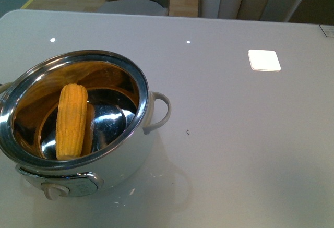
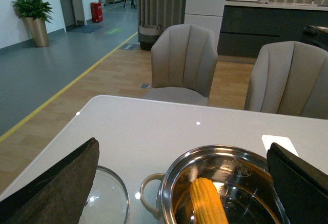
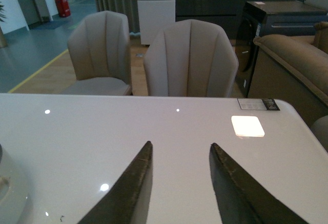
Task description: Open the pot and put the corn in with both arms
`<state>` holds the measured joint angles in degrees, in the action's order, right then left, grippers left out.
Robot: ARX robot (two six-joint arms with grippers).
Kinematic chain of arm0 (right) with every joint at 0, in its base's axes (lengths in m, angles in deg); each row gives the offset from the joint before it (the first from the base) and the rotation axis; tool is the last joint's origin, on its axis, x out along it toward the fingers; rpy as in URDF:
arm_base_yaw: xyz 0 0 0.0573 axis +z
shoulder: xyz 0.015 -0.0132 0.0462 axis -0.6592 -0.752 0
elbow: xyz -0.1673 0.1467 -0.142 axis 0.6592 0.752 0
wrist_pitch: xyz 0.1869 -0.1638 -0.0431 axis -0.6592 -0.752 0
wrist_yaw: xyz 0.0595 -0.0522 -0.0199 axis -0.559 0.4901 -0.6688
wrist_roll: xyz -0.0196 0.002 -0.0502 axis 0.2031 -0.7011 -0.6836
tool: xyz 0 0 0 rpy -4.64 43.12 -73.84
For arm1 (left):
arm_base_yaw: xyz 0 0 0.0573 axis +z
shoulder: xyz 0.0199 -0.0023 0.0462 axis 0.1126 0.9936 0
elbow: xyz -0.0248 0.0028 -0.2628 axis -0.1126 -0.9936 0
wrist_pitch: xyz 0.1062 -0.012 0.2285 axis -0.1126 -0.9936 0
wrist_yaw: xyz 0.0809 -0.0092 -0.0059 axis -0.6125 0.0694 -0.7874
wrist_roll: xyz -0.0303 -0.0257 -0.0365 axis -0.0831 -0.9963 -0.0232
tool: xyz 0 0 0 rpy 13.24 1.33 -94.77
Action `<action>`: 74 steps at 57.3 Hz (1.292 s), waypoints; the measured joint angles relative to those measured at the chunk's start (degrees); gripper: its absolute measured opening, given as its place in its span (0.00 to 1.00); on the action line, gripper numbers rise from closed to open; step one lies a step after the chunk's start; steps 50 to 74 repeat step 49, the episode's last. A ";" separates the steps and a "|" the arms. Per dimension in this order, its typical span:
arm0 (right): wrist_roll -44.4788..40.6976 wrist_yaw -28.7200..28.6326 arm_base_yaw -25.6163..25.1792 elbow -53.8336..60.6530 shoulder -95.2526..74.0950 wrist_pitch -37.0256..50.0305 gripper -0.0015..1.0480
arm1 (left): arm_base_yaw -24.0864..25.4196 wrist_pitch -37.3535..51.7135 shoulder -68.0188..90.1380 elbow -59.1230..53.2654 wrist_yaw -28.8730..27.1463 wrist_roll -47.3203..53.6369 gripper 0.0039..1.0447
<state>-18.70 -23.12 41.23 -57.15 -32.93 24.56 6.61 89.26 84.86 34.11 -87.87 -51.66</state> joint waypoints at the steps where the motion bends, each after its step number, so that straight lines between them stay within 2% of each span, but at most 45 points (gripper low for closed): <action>1: 0.00 0.00 0.00 0.00 0.00 0.00 0.55 | 0.00 0.00 0.00 0.00 0.02 0.00 0.94; 14: 0.02 0.00 0.00 0.00 0.00 0.00 0.93 | 0.00 0.00 0.00 0.00 0.00 -0.02 0.94; 74: 0.00 0.00 0.00 0.00 0.00 0.00 0.92 | 0.00 0.00 0.00 0.00 0.00 0.00 0.94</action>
